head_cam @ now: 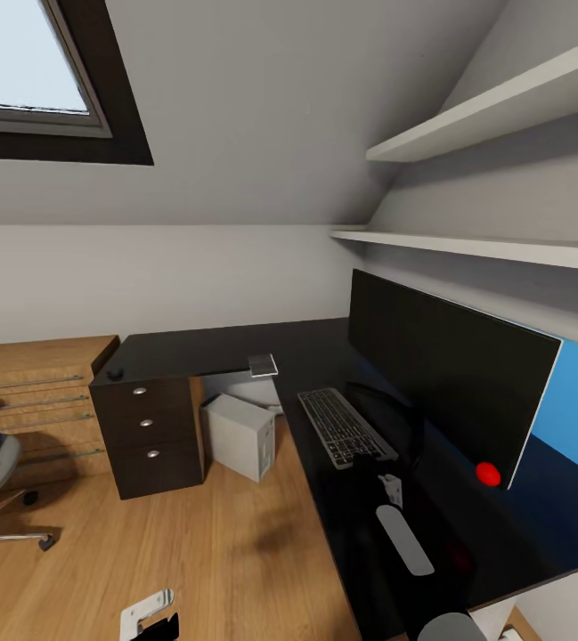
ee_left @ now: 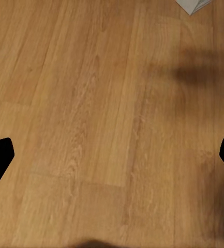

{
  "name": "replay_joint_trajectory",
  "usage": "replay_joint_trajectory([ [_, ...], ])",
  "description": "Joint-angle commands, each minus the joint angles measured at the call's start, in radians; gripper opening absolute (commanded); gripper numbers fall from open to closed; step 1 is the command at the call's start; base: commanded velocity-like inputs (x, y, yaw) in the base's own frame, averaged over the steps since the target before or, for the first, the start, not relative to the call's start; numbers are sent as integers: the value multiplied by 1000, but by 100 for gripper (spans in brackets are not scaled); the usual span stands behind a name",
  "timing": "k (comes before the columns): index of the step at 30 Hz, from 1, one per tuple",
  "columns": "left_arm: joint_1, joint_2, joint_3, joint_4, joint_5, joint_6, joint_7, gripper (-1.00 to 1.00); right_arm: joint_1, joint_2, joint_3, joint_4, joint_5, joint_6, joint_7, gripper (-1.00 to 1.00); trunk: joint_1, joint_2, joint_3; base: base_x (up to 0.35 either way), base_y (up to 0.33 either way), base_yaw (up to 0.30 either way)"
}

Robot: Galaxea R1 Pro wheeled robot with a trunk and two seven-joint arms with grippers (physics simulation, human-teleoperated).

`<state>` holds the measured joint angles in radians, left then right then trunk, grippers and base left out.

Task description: In the bedroom, organize the workspace by keeping the computer under the desk, ensuring the monitor is on the desk, placing the keyboard on the desk next to the monitor, placing the mouse on the desk next to the keyboard, moving the folder from the swivel chair onto the desk next to the mouse, stacking the notebook on top of the folder with the pen on top of the notebook, and positioning the swivel chair next to the desk.

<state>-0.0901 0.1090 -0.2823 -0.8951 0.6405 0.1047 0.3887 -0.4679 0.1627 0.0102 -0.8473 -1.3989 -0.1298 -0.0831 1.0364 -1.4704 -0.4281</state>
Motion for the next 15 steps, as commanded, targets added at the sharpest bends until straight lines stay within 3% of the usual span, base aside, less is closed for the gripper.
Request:
replay_joint_trajectory([
  [1,-1,1,-5,-2,5,3,9,100,0,0,-3,1,-12,-8,-18,-100,0,-1,-1,0,0,0],
  [15,0,1,-5,-2,6,3,9,100,0,0,-1,1,-11,-10,-20,-100,0,-1,-1,10,0,0],
])
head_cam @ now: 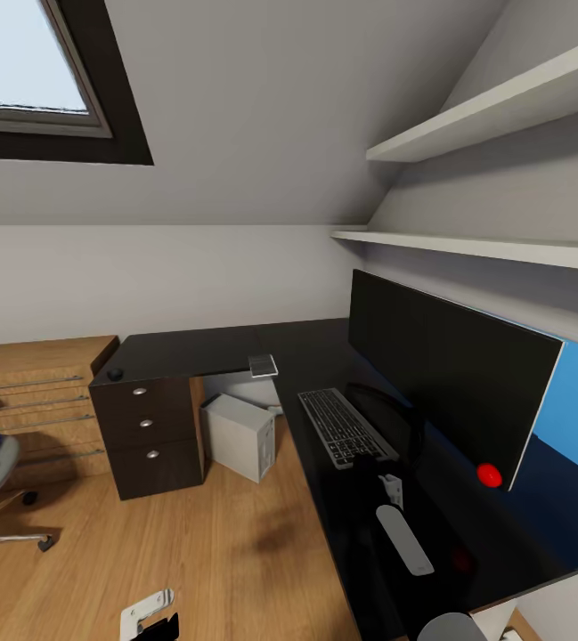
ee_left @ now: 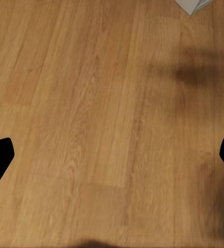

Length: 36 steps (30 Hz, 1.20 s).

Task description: In the bedroom, organize the workspace by keeping the computer under the desk, ensuring the monitor is on the desk, placing the keyboard on the desk next to the monitor, placing the mouse on the desk next to the keyboard, moving the folder from the swivel chair onto the desk next to the mouse, stacking the notebook on top of the folder with the pen on top of the notebook, and positioning the swivel chair next to the desk.

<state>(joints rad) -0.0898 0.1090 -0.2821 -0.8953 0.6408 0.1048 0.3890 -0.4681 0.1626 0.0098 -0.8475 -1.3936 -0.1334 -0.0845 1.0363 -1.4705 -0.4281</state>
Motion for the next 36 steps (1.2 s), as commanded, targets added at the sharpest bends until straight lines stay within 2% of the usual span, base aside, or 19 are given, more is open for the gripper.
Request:
replay_joint_trajectory([
  [1,-1,1,-5,-2,5,3,9,100,0,0,-1,1,-17,-6,-18,-100,0,0,-1,106,0,0],
  [26,-1,1,-4,-2,8,3,9,100,0,-1,8,1,-9,-8,-18,-100,0,0,-1,35,0,0],
  [27,-1,1,-4,-2,8,3,10,100,0,-1,13,1,-8,-8,-19,100,0,0,-1,0,0,0],
  [31,-1,1,-4,-2,7,3,10,100,0,-1,33,0,-7,-8,-19,100,0,0,-1,0,0,0],
  [36,-1,1,-5,-2,7,3,10,100,0,-2,39,-1,-6,-9,-19,100,0,0,-1,0,0,0],
])
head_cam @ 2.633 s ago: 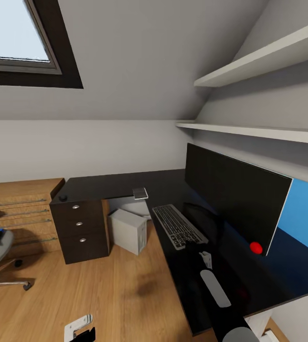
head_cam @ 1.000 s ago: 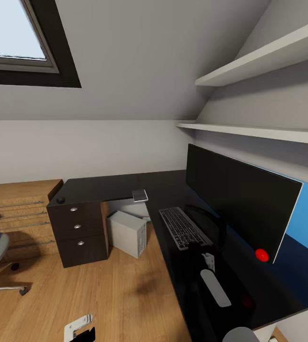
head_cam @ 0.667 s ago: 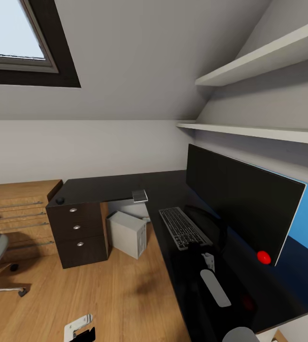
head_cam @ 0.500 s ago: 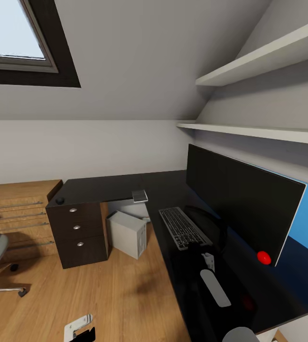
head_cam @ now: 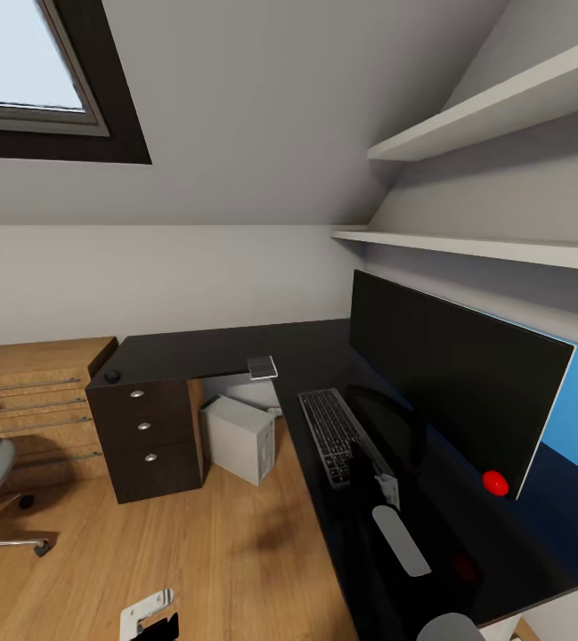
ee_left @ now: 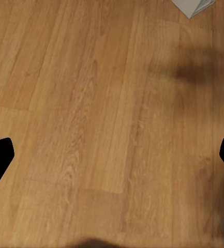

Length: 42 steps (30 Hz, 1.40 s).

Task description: In the bedroom, organize the workspace by keeping the computer under the desk, ensuring the monitor is on the desk, placing the keyboard on the desk next to the monitor, placing the mouse on the desk next to the keyboard, moving the folder from the swivel chair onto the desk next to the mouse, stacking the notebook on top of the folder with the pen on top of the notebook, and positioning the swivel chair next to the desk.

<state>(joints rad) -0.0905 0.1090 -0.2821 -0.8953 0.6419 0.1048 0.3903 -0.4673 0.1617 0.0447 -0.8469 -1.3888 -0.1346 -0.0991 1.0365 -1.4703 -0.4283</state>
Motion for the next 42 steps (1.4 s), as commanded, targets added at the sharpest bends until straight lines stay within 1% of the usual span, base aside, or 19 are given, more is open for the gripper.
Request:
replay_joint_trajectory([
  [1,0,1,-5,-2,5,3,9,100,-1,-1,5,-1,-11,-8,-4,100,0,-1,-1,0,0,0],
  [6,0,1,-5,-2,5,3,9,100,-1,-1,6,-1,-10,-8,-4,100,0,-1,-1,0,-18,0],
  [13,0,1,-5,-2,5,3,8,100,-1,-2,6,-1,-10,-8,-4,100,0,-1,-1,0,-132,0],
  [25,0,1,-5,-2,4,3,7,100,-1,-2,6,-1,-10,-8,-4,100,0,-1,-1,-15,-12,0],
  [42,0,1,-4,-2,4,3,5,100,-1,-3,6,-1,-10,-8,-4,100,0,-1,-1,-301,-86,0],
])
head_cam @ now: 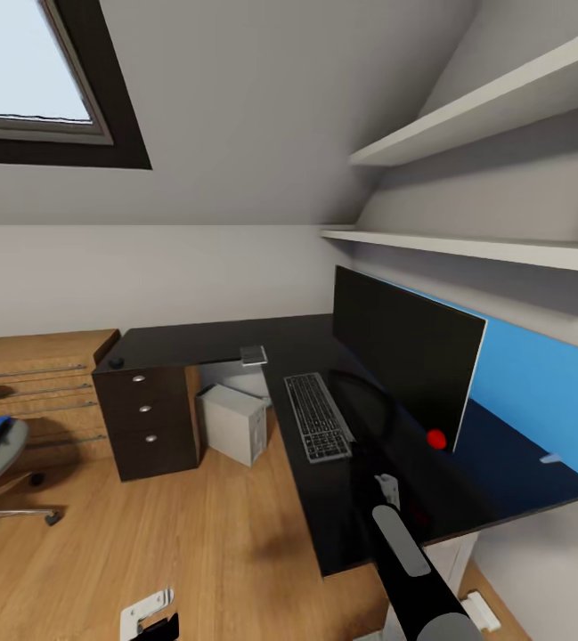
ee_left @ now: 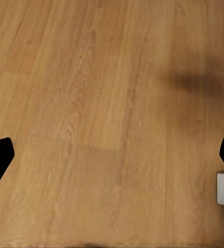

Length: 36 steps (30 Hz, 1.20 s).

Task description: In the bedroom, organize the workspace by keeping the computer under the desk, ensuring the monitor is on the desk, placing the keyboard on the desk next to the monitor, placing the mouse on the desk next to the keyboard, moving the folder from the swivel chair onto the desk next to the mouse, stacking the notebook on top of the folder with the pen on top of the notebook, and positioning the swivel chair next to the desk.

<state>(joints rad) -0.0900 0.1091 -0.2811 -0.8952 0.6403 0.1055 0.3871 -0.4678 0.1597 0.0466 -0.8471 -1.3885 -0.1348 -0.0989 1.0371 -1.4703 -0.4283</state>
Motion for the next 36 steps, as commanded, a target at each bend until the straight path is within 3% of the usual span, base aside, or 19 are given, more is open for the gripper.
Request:
replay_joint_trajectory([
  [1,-1,1,-4,-2,6,3,9,100,-1,0,4,-1,-10,-8,-4,100,-1,-1,-1,-326,-100,0],
  [16,-1,3,-4,-2,6,2,8,100,0,-2,6,-6,-9,-7,1,100,-1,-1,-1,-327,-104,0],
  [26,-1,7,-2,-2,6,3,9,100,1,-5,81,-9,3,-13,8,100,-1,-1,-1,-327,-107,0],
  [36,-1,8,0,-2,6,3,10,100,18,-6,100,-12,37,-55,50,100,-1,-1,-1,-327,-111,0],
])
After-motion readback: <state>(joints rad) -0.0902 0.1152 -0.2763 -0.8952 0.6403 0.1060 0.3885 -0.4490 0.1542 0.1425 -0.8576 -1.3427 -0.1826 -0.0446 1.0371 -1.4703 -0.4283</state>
